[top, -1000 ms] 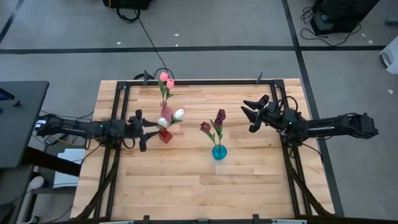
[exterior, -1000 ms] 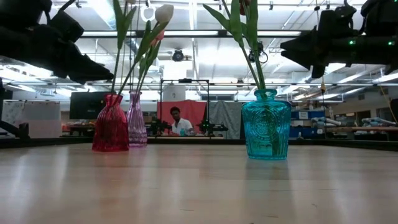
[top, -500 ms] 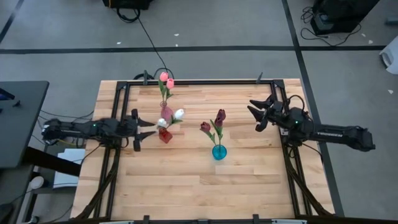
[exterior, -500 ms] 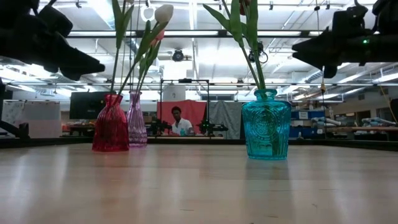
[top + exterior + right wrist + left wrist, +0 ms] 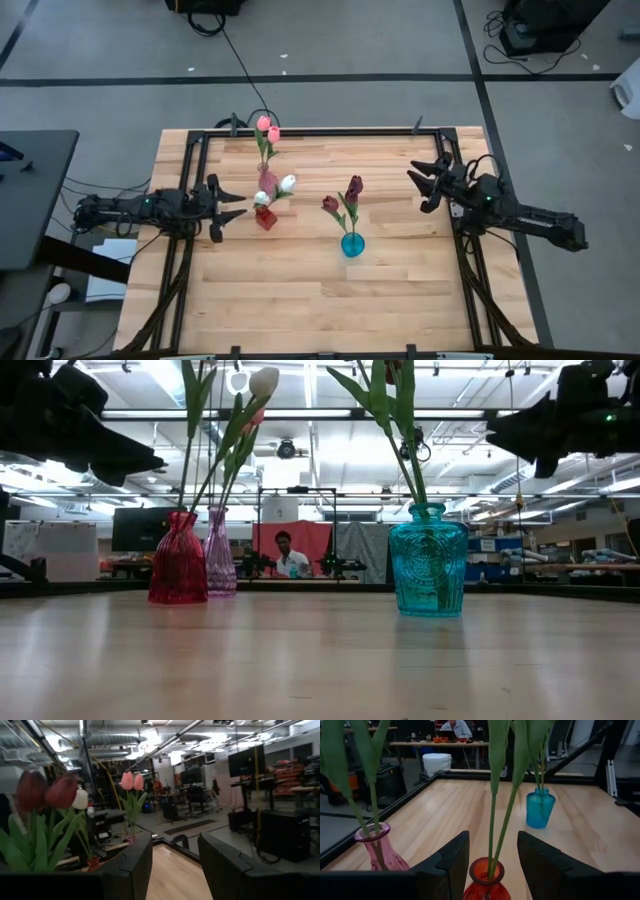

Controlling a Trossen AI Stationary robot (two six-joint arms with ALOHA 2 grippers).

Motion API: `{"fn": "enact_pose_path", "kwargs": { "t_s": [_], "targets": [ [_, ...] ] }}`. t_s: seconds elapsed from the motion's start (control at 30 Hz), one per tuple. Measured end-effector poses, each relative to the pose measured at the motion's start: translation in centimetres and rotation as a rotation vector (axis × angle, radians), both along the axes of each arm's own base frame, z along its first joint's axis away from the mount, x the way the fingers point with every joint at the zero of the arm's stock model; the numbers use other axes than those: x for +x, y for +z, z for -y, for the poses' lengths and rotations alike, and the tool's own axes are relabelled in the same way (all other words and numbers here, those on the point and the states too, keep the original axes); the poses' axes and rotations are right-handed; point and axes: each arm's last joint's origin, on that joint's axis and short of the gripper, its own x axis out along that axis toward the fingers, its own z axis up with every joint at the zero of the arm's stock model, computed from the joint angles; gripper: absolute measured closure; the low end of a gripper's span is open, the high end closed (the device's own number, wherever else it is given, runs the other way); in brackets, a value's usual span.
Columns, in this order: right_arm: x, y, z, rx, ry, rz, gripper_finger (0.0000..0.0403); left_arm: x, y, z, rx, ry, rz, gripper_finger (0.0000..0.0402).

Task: Sort flowers into vase by color
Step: Return to Home Position

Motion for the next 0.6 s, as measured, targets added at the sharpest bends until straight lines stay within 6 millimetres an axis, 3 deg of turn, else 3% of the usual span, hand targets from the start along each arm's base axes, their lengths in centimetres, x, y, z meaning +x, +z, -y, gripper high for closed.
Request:
{"fn": "enact_pose_path", "kwargs": {
  "t_s": [0.33,0.6],
  "targets": [
    [-2.2,3.4,-0.6,0.003,-0.021,-0.052,0.0234,0.4,-1.5,-0.2,0.043,0.077,-0.025,0.0229],
    [-2.2,3.2,-0.6,0.022,-0.020,-0.042,0.0234,0.5,-1.4,-0.3,0.095,0.116,-0.008,0.0229]
  ]
}}
